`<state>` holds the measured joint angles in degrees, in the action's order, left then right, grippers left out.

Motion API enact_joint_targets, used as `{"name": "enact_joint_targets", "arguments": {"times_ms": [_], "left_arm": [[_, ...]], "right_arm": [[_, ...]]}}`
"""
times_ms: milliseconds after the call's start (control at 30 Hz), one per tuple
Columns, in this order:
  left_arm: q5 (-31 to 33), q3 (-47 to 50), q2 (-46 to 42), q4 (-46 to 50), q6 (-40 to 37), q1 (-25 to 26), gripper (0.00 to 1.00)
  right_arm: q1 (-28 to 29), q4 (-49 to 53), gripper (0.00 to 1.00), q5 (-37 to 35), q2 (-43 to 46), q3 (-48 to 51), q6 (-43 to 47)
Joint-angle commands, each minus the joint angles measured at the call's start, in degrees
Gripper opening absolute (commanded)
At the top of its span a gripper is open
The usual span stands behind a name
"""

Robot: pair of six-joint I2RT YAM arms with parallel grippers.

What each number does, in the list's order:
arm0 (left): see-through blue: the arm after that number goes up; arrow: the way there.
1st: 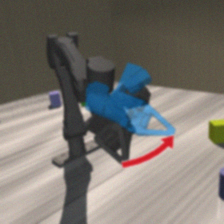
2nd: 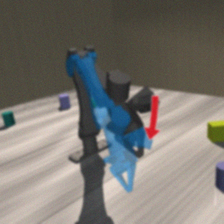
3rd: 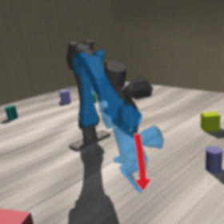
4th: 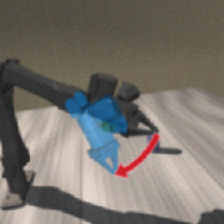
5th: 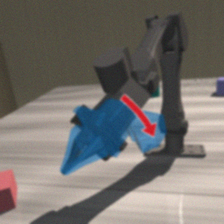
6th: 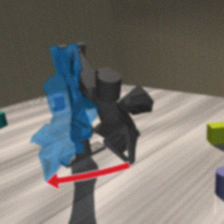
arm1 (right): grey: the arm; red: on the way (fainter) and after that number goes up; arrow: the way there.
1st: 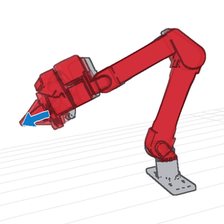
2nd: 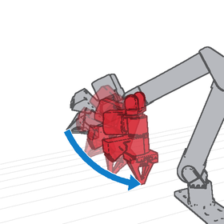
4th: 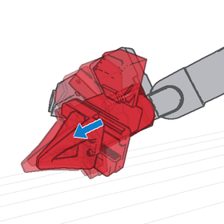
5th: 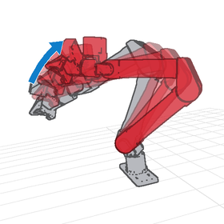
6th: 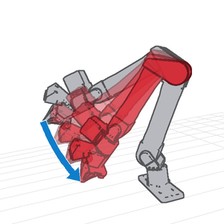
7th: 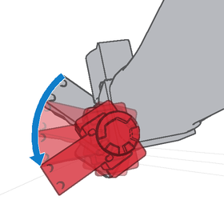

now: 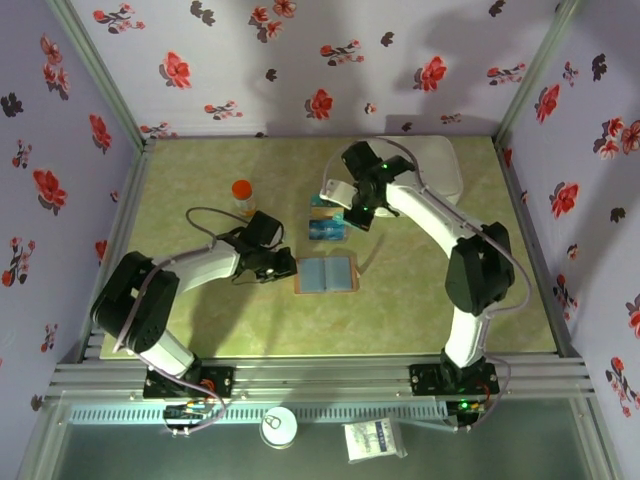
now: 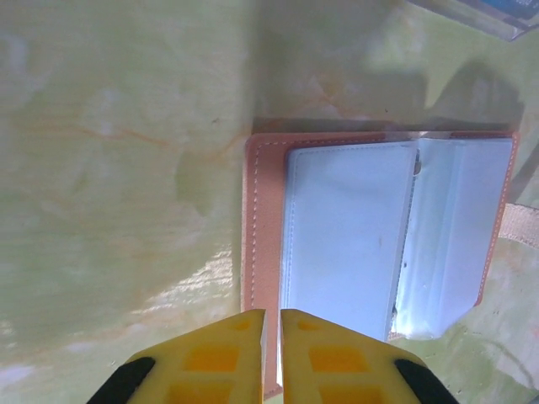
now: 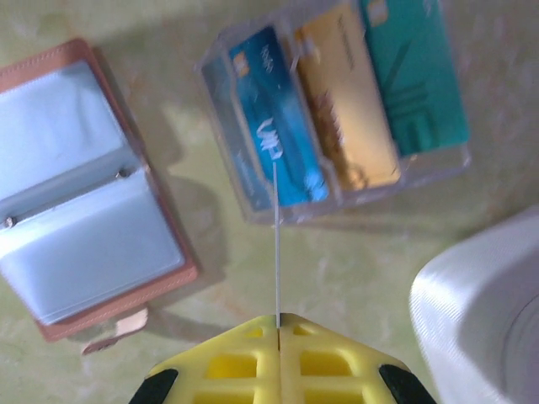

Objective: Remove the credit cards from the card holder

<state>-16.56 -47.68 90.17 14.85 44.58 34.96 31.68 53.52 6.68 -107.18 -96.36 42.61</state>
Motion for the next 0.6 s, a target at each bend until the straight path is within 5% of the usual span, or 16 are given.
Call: {"name": "enact_joint_targets", "arguments": {"times_ms": [0, 267, 567], "left_arm": [[1.9, 1.9, -3.2, 2.4, -0.1, -1.1, 0.12], [2.0, 4.7, -7.2, 4.4, -0.3, -3.2, 0.13], [2.3, 7.5, -11.5, 6.0, -0.5, -5.7, 0.13]], "right_arm": [[-1.0, 3.9, 0.0, 3.8, -4.3, -7.2, 6.1], [-1.9, 9.3, 0.0, 7.3, -15.9, -25.2, 9.0], [-2.9, 8.1, 0.0, 7.8, -23.8, -33.1, 11.3]]}}
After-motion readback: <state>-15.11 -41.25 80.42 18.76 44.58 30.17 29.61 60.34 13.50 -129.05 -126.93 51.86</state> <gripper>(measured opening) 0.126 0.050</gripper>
